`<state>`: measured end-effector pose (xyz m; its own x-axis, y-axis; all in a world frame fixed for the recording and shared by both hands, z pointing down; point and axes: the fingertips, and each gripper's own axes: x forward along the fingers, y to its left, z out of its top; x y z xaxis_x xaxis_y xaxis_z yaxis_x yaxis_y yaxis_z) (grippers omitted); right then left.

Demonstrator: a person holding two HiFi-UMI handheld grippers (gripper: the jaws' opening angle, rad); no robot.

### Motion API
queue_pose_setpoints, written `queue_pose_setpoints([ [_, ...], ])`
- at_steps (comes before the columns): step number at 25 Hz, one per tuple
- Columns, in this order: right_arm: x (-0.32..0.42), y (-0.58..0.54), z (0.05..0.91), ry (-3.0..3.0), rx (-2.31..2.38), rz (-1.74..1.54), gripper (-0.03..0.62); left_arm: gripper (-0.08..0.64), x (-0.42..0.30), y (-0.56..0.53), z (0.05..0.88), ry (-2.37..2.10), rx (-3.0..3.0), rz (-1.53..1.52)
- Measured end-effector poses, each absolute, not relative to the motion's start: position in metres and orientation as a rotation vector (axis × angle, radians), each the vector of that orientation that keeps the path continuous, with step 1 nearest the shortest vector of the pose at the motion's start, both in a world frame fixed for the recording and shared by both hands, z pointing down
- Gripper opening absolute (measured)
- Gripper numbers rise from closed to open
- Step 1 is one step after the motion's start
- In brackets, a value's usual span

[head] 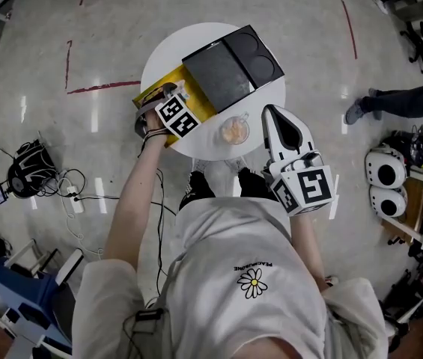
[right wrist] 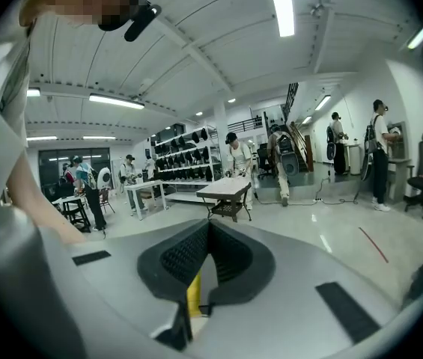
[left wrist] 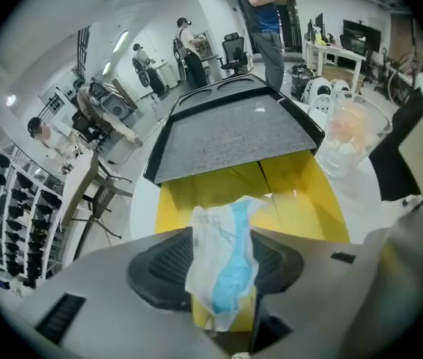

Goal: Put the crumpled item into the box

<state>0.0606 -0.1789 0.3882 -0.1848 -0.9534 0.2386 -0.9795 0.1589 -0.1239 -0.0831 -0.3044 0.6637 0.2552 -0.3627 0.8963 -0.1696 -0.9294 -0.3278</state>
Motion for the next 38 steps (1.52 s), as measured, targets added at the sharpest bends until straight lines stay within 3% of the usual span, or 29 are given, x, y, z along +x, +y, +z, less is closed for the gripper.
queue_pose_setpoints([
  [6,0.058,-0.181,0.390,-2.325,1.930,0.393,0.003,0.316,-0.077,-0.287,0.671,0.436,-2.516,-1.808],
  [13,0.055,-0.184,0.385,-2.350,1.918,0.374,0.003,0.356,-0.069,-0.281,0.662,0.462,-2.630,-1.774],
  [21,0.045,-0.191,0.377,-2.404,1.841,0.289,0.003,0.353,-0.052,-0.314,0.599,0.628,-2.628,-1.602],
  [25,0.036,-0.200,0.366,-2.438,1.811,0.227,0.003,0.203,-0.042,-0.349,0.512,0.837,-2.634,-1.314],
  [32,0.025,-0.213,0.345,-2.498,1.789,0.138,0.003,0.049,-0.041,-0.352,0.356,1.077,-2.575,-0.768],
  [38,0.021,-0.221,0.333,-2.553,1.786,0.097,0.003,0.003,-0.066,-0.307,0.286,1.263,-2.595,-0.382],
])
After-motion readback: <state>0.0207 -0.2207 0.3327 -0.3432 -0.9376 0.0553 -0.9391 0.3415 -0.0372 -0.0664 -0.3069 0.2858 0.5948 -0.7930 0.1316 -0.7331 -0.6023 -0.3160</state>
